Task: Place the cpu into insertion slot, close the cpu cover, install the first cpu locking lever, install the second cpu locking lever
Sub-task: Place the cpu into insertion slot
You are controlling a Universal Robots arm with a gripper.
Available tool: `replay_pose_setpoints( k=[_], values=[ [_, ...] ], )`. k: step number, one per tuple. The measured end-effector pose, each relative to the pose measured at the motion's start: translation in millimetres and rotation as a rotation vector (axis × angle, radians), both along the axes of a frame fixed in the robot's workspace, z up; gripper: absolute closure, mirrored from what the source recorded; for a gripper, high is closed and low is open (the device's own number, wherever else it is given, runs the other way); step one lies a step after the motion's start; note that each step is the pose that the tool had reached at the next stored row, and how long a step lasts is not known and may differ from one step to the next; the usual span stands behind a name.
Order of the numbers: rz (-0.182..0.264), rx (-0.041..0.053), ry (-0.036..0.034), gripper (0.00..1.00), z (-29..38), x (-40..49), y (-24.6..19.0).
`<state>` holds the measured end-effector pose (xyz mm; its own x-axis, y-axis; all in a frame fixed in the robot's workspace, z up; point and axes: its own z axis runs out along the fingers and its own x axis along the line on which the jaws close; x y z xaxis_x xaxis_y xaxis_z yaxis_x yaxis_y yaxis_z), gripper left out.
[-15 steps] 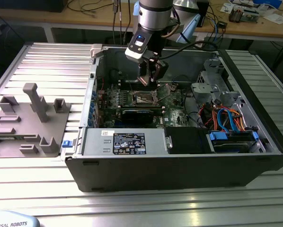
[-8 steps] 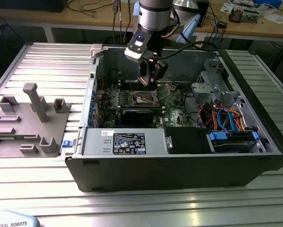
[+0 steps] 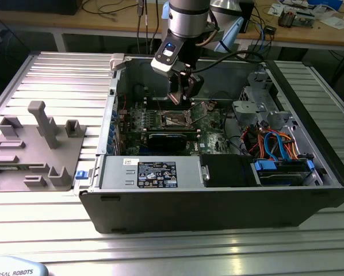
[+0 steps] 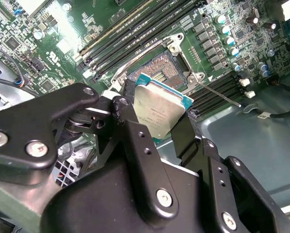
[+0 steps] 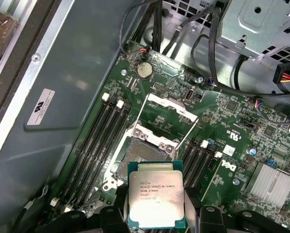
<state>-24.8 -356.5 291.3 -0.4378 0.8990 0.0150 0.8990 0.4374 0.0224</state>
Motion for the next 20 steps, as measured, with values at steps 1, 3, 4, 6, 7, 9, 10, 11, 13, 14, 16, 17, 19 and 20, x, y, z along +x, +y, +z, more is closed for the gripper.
replay_pose_setpoints(
  k=[1,3,4,6,7,9,10,11,13,14,16,17,19,20],
  values=[
    [-0.003,0.0000,0.0000,0.46,-0.1,0.0,0.0],
    [-0.006,0.0000,-0.0001,0.46,-0.2,0.0,0.0],
    [-0.007,0.0000,-0.0001,0.46,-0.3,0.0,0.0],
    [-0.009,0.0000,-0.0001,0.46,-0.3,0.0,0.0],
    [-0.010,0.0000,0.0000,0.46,-0.4,0.0,0.0],
    [-0.013,0.0000,0.0000,0.46,-0.5,0.0,0.0],
    [-0.014,0.0000,0.0000,0.46,-0.5,0.0,0.0],
    [-0.015,0.0000,0.0000,0.46,-0.5,0.0,0.0],
    [-0.018,0.0000,-0.0001,0.46,-0.6,0.0,0.0],
    [-0.019,0.0000,-0.0001,0.46,-0.6,0.0,0.0],
    [-0.020,0.0000,0.0000,0.46,-0.6,0.0,0.0],
    [-0.020,0.0000,0.0000,0.46,-0.6,0.0,0.0],
    [-0.021,0.0000,0.0000,0.46,-0.6,0.0,0.0],
    [-0.022,0.0000,0.0000,0.46,-0.6,0.0,0.0]
  ],
)
